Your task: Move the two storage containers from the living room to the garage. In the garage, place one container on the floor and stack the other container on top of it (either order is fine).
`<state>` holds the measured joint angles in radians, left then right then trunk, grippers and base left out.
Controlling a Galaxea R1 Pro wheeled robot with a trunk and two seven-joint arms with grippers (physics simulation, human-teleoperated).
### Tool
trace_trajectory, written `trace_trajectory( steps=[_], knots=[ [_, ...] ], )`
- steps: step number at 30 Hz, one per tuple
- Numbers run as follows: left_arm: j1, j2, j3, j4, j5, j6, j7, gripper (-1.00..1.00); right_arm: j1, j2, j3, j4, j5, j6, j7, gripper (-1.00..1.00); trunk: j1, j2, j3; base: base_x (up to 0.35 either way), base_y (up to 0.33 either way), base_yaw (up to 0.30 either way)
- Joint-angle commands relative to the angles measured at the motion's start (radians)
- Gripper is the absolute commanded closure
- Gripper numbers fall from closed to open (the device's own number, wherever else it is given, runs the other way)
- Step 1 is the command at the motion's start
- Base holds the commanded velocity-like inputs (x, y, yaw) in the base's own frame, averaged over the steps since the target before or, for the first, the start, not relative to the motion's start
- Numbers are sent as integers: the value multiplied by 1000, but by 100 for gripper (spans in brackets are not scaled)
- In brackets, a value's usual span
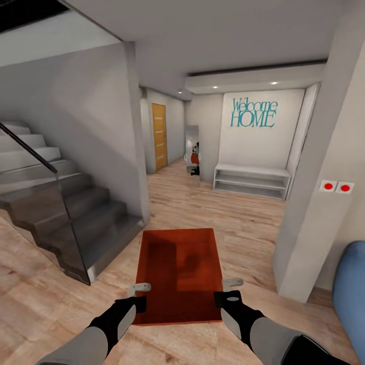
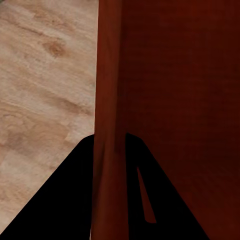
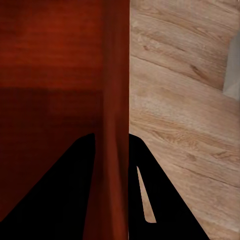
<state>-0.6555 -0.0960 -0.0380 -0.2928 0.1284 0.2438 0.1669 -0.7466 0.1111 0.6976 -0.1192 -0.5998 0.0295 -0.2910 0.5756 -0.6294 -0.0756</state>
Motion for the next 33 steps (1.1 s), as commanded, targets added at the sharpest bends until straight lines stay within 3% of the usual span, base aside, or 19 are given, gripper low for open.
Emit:
trace_trajectory(
  steps=[1,22,33],
  knots=[
    [-1,1,23,-21,-16,-8,9,100,0,-1,-6,3,-22,1,-1,100,1,-2,-2,323,0,0],
    [-1,1,23,-20,-16,-8,9,100,0,-1,-6,3,-23,1,-1,100,1,-2,-2,323,0,-3],
    [-1,1,23,-20,-16,-8,9,100,0,-1,-6,3,-23,3,-1,100,1,-2,-2,323,0,-216]
  ],
)
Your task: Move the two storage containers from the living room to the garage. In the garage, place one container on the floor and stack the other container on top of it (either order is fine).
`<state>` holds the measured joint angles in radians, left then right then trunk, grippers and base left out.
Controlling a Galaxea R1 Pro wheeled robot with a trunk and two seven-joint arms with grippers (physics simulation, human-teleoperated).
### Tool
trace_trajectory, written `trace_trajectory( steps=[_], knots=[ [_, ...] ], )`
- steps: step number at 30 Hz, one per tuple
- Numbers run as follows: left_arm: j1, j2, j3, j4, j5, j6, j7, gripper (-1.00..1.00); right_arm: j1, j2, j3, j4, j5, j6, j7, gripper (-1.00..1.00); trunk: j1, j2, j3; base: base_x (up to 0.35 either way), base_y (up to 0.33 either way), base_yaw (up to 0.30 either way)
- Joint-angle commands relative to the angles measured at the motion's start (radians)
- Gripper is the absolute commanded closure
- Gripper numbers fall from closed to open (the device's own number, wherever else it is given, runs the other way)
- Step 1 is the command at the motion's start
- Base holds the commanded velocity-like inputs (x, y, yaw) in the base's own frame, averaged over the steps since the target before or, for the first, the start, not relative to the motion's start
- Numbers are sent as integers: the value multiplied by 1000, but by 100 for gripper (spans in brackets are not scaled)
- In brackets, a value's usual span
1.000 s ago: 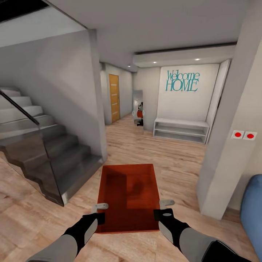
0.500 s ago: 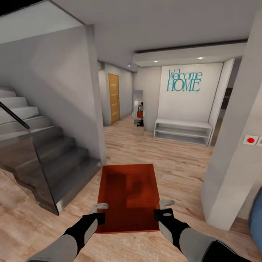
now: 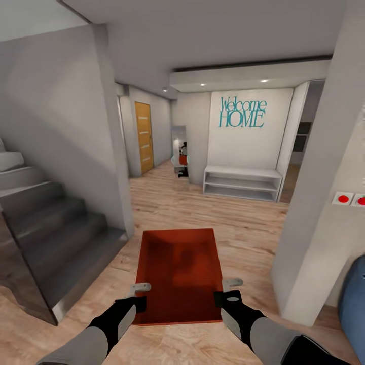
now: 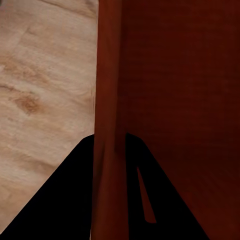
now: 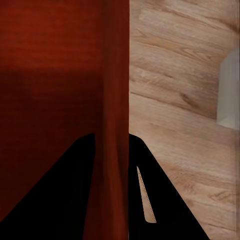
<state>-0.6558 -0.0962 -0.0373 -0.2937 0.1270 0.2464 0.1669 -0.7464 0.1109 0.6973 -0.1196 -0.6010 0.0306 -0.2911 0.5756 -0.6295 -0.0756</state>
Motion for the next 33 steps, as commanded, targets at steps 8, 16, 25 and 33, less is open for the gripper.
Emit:
trace_trajectory(
  steps=[8,16,25,33],
  knots=[
    [-1,1,22,-20,-15,-10,10,100,-1,-2,-6,3,-22,2,-1,100,1,-2,-2,323,0,-129],
    [-1,1,22,-20,-15,-10,10,100,-1,-2,-6,3,-22,2,-1,100,1,-2,-2,323,0,-3],
    [-1,1,22,-20,-15,-10,10,100,-1,-2,-6,3,-22,2,-1,100,1,-2,-2,323,0,0],
    [-1,1,22,-20,-15,-10,10,100,-1,-2,-6,3,-22,2,-1,100,1,-2,-2,323,0,0]
  ],
)
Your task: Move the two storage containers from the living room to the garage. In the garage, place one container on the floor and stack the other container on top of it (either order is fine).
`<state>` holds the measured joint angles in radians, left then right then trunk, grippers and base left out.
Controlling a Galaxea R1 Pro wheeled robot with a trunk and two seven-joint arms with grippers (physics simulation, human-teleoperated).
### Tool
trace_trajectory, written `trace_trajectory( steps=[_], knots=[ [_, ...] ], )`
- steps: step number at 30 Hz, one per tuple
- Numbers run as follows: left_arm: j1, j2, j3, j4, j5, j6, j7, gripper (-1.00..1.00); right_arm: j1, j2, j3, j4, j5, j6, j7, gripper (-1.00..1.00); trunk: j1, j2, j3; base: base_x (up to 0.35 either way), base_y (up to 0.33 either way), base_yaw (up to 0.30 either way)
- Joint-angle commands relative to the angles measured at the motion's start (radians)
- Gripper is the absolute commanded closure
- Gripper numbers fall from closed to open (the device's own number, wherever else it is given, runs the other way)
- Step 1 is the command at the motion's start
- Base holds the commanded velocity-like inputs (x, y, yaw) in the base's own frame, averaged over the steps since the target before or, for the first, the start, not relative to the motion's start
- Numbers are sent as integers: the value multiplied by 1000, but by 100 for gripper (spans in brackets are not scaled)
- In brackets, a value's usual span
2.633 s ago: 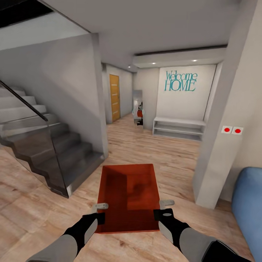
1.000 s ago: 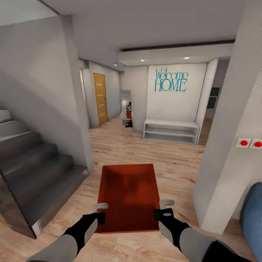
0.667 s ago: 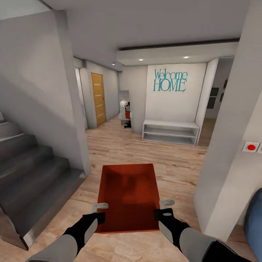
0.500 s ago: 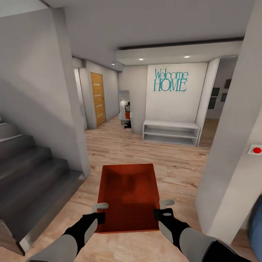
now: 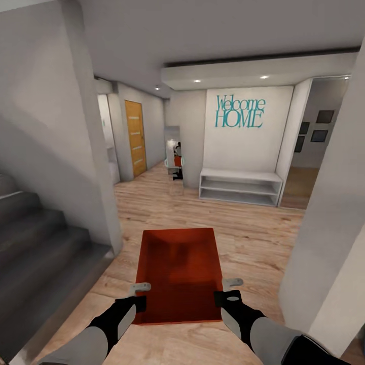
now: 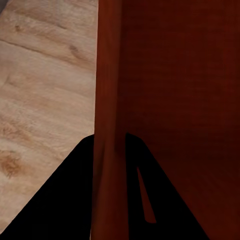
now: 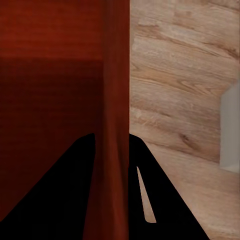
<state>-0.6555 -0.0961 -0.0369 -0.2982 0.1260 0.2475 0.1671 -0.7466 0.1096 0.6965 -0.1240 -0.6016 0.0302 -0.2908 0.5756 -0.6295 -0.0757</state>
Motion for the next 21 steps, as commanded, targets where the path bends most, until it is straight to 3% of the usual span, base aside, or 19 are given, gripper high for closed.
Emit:
trace_trajectory(
  steps=[1,21],
  knots=[
    [-1,1,22,-15,-14,-11,9,100,0,-1,-5,7,-21,2,-1,100,1,-2,-2,323,0,0],
    [-1,1,22,-16,-14,-11,9,100,0,-2,-5,7,-21,2,-1,100,1,-2,-2,323,0,0]
  ],
)
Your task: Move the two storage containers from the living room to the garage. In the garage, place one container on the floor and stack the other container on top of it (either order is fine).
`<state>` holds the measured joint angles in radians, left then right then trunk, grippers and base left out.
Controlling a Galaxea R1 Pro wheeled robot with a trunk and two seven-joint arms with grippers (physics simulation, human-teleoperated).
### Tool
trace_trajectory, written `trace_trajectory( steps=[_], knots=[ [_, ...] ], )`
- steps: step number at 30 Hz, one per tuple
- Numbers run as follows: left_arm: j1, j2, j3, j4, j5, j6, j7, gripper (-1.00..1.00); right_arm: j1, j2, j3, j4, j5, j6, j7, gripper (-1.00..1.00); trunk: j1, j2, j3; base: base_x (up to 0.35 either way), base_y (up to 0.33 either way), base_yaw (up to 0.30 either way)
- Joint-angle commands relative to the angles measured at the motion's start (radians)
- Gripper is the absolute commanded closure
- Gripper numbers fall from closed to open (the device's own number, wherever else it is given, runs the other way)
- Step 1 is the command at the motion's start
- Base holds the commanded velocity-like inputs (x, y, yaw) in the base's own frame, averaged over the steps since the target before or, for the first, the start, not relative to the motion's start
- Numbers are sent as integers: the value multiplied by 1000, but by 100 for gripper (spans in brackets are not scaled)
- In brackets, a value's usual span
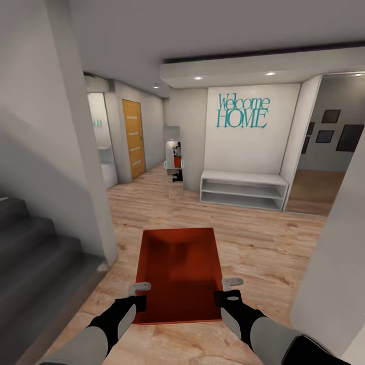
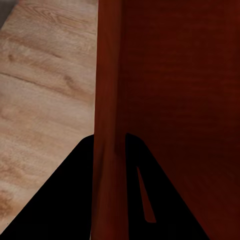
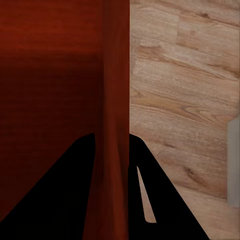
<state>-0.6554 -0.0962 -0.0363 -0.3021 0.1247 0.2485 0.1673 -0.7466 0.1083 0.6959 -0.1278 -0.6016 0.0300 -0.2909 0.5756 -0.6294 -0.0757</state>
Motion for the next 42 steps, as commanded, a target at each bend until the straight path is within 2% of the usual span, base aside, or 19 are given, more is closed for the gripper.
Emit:
trace_trajectory(
  steps=[1,42],
  knots=[
    [-1,1,21,-12,-13,-12,9,100,0,-1,-4,11,-21,2,-1,100,1,-2,-2,323,0,0],
    [-1,1,21,-12,-13,-12,9,100,0,-1,-4,11,-21,2,-1,100,1,-2,-2,323,0,0]
  ],
)
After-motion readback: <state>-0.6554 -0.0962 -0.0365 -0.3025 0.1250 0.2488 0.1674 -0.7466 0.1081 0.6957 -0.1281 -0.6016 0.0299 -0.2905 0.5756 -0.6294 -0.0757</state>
